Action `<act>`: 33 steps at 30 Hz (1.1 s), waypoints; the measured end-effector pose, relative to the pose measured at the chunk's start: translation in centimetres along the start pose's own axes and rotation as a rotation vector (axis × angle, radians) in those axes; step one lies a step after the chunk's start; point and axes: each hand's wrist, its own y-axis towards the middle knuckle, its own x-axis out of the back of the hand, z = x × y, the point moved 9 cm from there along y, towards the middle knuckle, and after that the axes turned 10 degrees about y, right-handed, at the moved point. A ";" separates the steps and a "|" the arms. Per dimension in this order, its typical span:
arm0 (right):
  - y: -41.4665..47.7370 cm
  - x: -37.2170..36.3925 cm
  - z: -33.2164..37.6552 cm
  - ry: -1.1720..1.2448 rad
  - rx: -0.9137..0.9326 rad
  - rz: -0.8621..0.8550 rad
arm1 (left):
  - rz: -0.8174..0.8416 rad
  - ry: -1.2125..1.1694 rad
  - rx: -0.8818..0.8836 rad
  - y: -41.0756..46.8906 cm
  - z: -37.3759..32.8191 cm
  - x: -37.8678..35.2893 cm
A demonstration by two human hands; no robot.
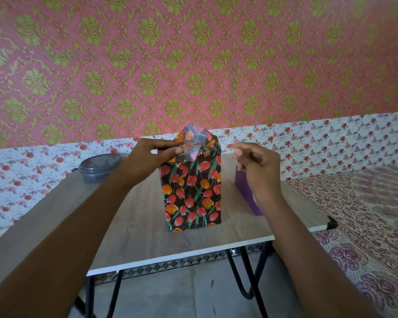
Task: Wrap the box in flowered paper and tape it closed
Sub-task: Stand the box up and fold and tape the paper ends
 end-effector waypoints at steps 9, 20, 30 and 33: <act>5.2 -10.9 7.4 -0.273 0.113 0.397 | 0.015 -0.046 0.004 0.1 0.9 -0.1; 6.5 -15.8 2.4 -0.686 -0.372 0.657 | 0.047 0.071 -0.015 0.5 0.5 0.1; 6.7 -16.4 0.8 -0.843 -0.410 0.656 | 0.071 0.068 -0.002 0.6 0.7 -0.2; 6.6 -16.5 0.5 -0.874 -0.426 0.645 | 0.075 0.058 0.001 0.7 0.7 -0.3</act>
